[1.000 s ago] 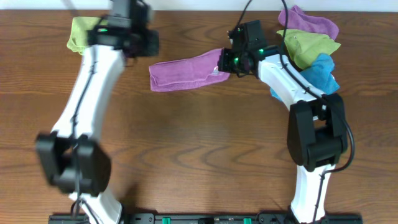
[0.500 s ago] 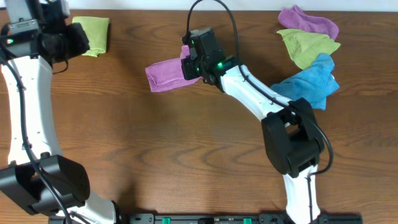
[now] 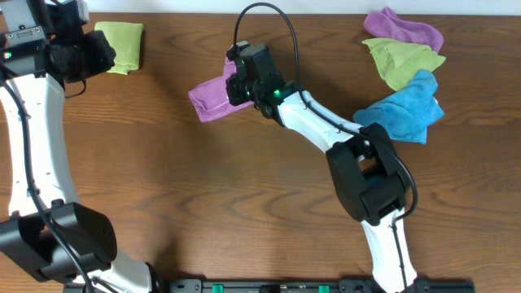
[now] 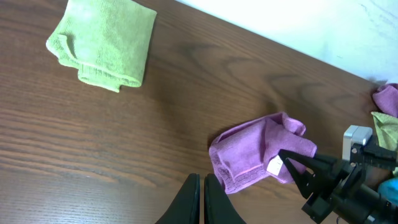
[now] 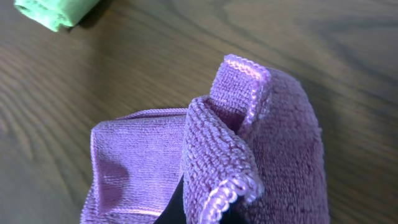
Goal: Fold the cloth
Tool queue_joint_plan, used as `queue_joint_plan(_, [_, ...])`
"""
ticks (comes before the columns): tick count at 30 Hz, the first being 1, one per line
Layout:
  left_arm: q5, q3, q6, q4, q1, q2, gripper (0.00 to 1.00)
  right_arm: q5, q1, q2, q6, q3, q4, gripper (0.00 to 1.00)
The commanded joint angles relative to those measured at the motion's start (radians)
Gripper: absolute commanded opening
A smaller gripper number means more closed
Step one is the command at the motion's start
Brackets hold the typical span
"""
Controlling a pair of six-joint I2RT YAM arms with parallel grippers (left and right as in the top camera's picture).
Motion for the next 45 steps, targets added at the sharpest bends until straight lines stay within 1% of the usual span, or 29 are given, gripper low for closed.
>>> queue_joint_plan(1, [0.008, 0.005, 0.023, -0.01, 0.002, 0.005, 0.06, -0.068, 0.009, 0.014, -0.041, 0.017, -0.01, 0.01])
queue_joint_plan(10, [0.008, 0.005, 0.041, -0.023, 0.002, 0.005, 0.06, -0.113, 0.045, 0.04, -0.154, 0.017, -0.032, 0.01])
queue_joint_plan(14, [0.007, 0.005, 0.042, -0.028, 0.002, 0.005, 0.06, -0.112, 0.064, 0.043, -0.181, 0.017, -0.024, 0.01])
queue_joint_plan(21, [0.007, 0.005, 0.048, -0.029, 0.002, 0.005, 0.06, -0.102, 0.067, 0.044, -0.182, 0.017, -0.009, 0.01])
queue_joint_plan(22, [0.007, 0.005, 0.048, -0.029, 0.002, 0.005, 0.06, -0.102, 0.067, 0.044, -0.178, 0.017, -0.008, 0.18])
queue_joint_plan(23, [0.006, 0.005, 0.05, -0.029, 0.002, 0.005, 0.06, -0.105, 0.069, 0.044, -0.165, 0.017, -0.008, 0.45])
queue_joint_plan(24, [0.006, 0.005, 0.054, -0.029, 0.002, 0.005, 0.06, -0.121, 0.074, 0.044, -0.155, 0.017, -0.008, 0.66])
queue_joint_plan(29, [-0.001, 0.005, 0.067, -0.028, 0.002, 0.005, 0.06, -0.27, 0.104, 0.044, -0.125, 0.017, 0.002, 0.67])
queue_joint_plan(33, [-0.04, 0.005, 0.075, -0.029, 0.002, 0.005, 0.06, -0.274, 0.109, 0.044, -0.114, 0.019, 0.007, 0.75])
queue_joint_plan(36, [-0.089, 0.004, 0.08, -0.029, 0.002, 0.007, 0.06, -0.297, 0.084, 0.04, -0.053, 0.042, 0.01, 0.77])
queue_joint_plan(37, [-0.091, 0.002, 0.097, -0.029, 0.002, 0.007, 0.06, -0.317, 0.074, 0.034, -0.053, 0.052, 0.008, 0.77])
queue_joint_plan(38, [-0.091, 0.0, 0.114, -0.029, 0.002, 0.007, 0.06, -0.33, 0.062, 0.025, -0.054, 0.066, 0.001, 0.8])
queue_joint_plan(40, [-0.121, -0.008, 0.12, -0.028, 0.003, 0.008, 0.06, -0.331, 0.037, -0.003, -0.061, 0.102, -0.04, 0.82])
queue_joint_plan(42, [-0.158, -0.017, 0.123, -0.027, 0.005, 0.01, 0.06, -0.33, 0.013, -0.039, -0.101, 0.145, -0.101, 0.82])
queue_joint_plan(45, [-0.156, -0.039, 0.123, -0.027, 0.015, 0.015, 0.06, -0.299, -0.027, -0.106, -0.174, 0.216, -0.234, 0.88])
